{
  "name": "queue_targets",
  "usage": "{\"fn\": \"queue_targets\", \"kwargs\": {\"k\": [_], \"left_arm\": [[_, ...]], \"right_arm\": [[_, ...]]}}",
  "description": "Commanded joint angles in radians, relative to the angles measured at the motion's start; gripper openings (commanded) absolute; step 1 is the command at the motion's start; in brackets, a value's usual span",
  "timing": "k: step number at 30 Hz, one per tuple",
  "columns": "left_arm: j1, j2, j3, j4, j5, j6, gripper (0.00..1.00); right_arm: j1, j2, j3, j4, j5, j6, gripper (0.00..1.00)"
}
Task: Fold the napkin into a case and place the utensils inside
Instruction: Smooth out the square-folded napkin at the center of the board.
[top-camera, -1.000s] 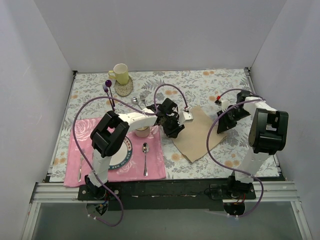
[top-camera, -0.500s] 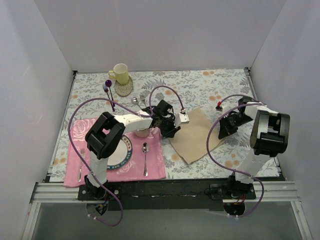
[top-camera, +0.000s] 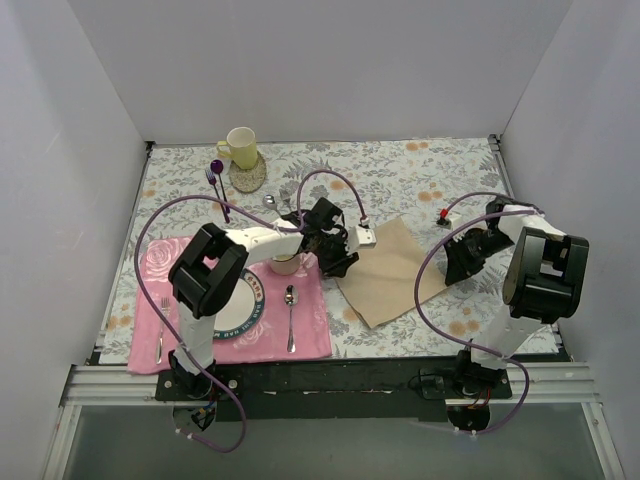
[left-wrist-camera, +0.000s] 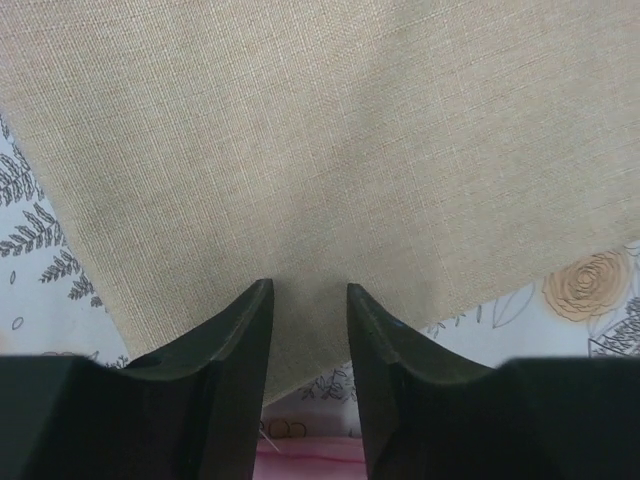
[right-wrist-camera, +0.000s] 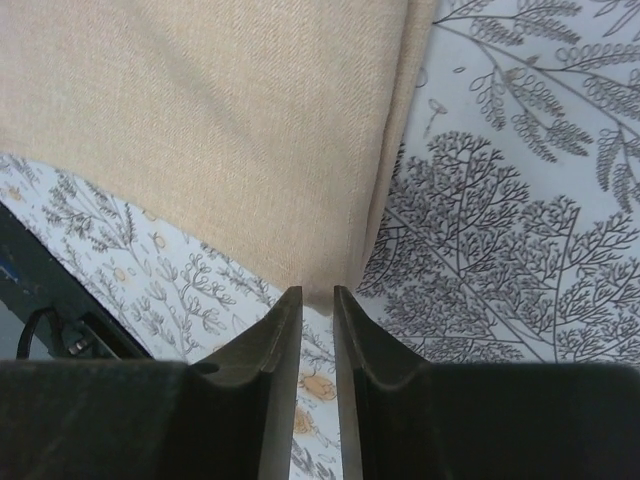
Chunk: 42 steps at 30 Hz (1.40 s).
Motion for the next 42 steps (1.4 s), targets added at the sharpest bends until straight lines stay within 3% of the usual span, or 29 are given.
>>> {"fn": "queue_targets", "kwargs": {"k": [1,5,8,11,15,29,37,42], "left_arm": [[0.016,-0.159,-0.008,-0.049,0.090,0.030,0.39],[-0.039,-0.263,-0.043,-0.060,0.193,0.087,0.47],[-0.134,-0.316,-0.115,-0.045,0.160,0.163,0.47],[-0.203,-0.349,-0.223,0.079,0.117,0.182,0.47],[-0.246,-0.351,-0.298,0.191,0.100,0.245,0.46],[-0.323,-0.274,-0.346,0.267,0.144,0.396,0.45],[-0.343,-0.244,-0.341,0.285,0.147,0.436,0.39],[-0.351,-0.245,-0.344,0.294,0.146,0.427,0.28]], "right_arm": [[-0.006,-0.055,0.043,-0.140,-0.058,-0.062,0.32],[-0.003,-0.042,0.163,-0.182,-0.176,0.016,0.35],[0.015,-0.005,0.204,-0.136,-0.239,0.121,0.36],[0.049,0.029,0.205,-0.052,-0.278,0.209,0.37],[0.087,0.060,0.198,0.022,-0.295,0.271,0.37],[0.124,0.159,0.269,0.145,-0.252,0.353,0.39],[0.162,0.179,0.269,0.275,-0.226,0.442,0.47],[0.178,0.187,0.274,0.309,-0.215,0.475,0.55]]}}
